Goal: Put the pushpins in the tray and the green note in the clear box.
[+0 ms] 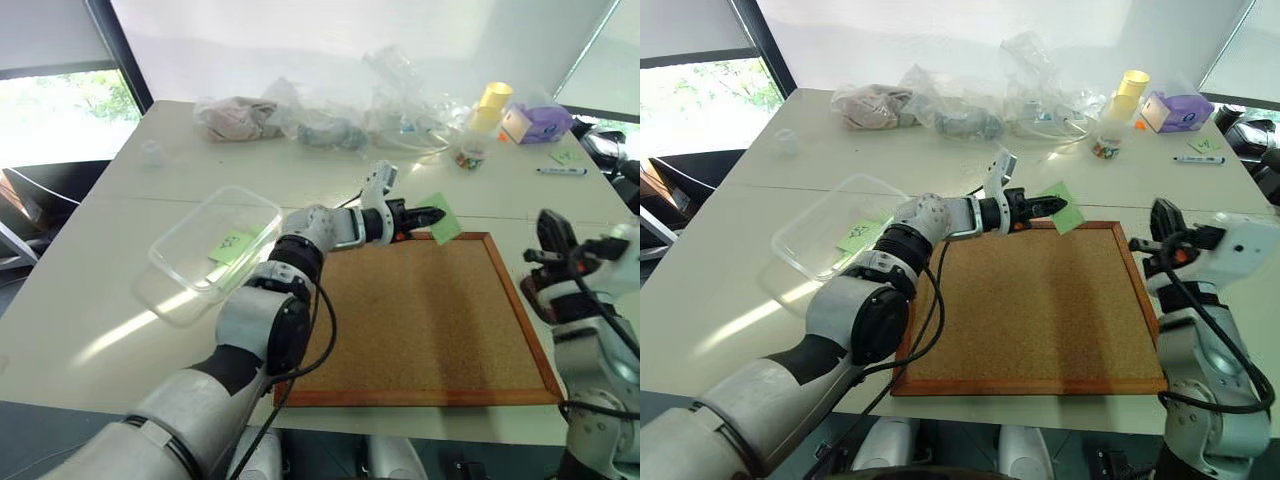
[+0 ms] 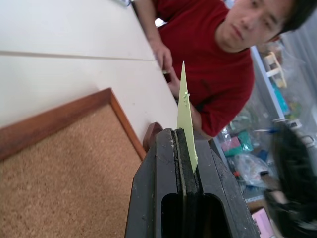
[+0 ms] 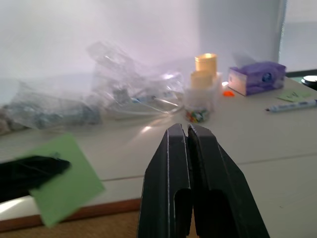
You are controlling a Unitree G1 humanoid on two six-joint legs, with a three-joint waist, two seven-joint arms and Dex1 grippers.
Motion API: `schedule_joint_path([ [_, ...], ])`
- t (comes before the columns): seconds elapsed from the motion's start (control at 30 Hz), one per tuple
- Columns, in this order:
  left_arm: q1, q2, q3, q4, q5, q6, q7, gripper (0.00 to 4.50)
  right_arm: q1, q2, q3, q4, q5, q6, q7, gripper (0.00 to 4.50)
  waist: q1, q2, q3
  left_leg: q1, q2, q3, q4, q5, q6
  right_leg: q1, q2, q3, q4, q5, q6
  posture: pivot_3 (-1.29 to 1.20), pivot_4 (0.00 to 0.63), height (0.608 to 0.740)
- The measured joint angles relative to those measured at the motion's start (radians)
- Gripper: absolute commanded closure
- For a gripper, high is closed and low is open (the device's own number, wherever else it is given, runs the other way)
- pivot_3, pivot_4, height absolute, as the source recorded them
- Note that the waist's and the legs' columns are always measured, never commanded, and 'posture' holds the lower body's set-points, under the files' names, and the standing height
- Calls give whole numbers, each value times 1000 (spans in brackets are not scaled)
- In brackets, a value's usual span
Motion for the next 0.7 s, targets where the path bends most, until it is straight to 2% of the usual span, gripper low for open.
schedule_joint_path([
  [0.13, 126, 33, -127, -229, 6, 90, -75, 4446, 12, -63, -27, 156, -47, 63, -24, 4500, 0, 2, 0, 1, 0, 0, 0, 0, -1, 0, 0, 0, 2, 0, 0, 0, 150, 740],
  [0.27, 248, 60, -229, -438, 12, 148, -84, 4446, -5, -107, -32, 302, -79, 54, 5, 4500, 0, 4, 0, 1, 0, -1, 0, 1, -1, 0, 0, 0, 2, 0, 0, 0, 150, 740],
  [0.53, 340, 66, -241, -631, -13, 214, -9, 4446, -47, -139, -57, 440, -69, 89, 36, 4500, 1, 5, 0, 1, 0, -1, 0, 1, -1, 0, 0, 0, 2, 0, 0, 0, 150, 740],
  [0.63, 356, 59, -241, -640, -23, 220, 9, 4500, -55, -139, -71, 456, -60, 97, 42, 3551, 2, 5, 0, 1, 0, -1, 0, 1, -1, 1, 0, 0, 2, 0, 0, 0, 150, 740],
  [0.7, 360, 55, -241, -646, -26, 221, 20, 4500, -55, -139, -74, 469, -55, 102, 50, 2644, 2, 5, 0, 1, 0, -1, 0, 1, -1, 1, 0, 0, 2, 0, 0, 0, 150, 740],
])
